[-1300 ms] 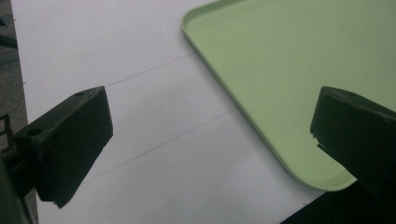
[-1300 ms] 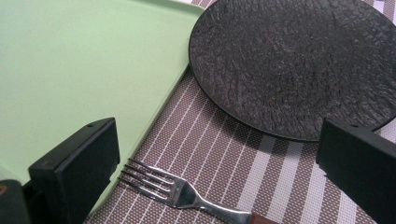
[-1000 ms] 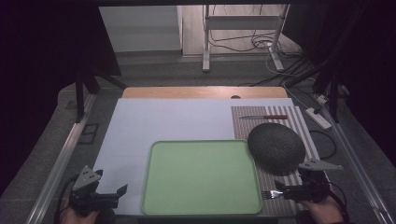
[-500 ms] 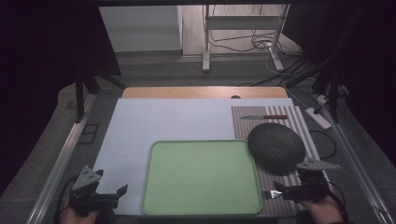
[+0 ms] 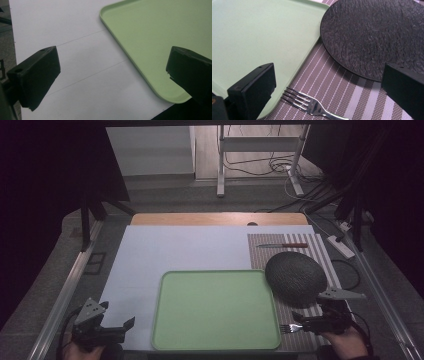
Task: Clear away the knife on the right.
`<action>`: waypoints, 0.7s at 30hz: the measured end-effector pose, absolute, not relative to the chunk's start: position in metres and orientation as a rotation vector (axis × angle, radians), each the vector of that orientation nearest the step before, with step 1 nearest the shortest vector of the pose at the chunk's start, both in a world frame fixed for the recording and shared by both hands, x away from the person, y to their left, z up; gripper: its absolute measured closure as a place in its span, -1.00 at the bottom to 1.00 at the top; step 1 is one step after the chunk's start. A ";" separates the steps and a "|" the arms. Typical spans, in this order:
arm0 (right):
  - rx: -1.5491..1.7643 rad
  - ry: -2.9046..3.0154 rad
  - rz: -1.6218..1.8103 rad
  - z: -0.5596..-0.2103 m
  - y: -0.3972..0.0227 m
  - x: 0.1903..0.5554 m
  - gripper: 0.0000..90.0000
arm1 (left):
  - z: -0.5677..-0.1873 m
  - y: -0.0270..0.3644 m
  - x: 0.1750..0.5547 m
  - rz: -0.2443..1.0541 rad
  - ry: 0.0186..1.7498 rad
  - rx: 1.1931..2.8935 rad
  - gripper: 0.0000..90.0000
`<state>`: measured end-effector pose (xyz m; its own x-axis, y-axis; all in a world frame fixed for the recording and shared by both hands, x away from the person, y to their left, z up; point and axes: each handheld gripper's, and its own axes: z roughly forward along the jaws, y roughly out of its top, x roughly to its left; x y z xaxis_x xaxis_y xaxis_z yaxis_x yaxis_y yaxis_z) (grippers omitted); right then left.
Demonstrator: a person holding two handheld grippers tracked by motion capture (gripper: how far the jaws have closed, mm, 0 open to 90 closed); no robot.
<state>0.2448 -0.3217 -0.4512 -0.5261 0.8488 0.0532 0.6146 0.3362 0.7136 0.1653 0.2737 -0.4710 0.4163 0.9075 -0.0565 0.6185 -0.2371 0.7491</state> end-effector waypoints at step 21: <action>1.201 2.309 0.995 -0.445 -0.309 0.265 -1.00 | -0.473 0.277 0.170 0.442 1.303 1.958 -0.98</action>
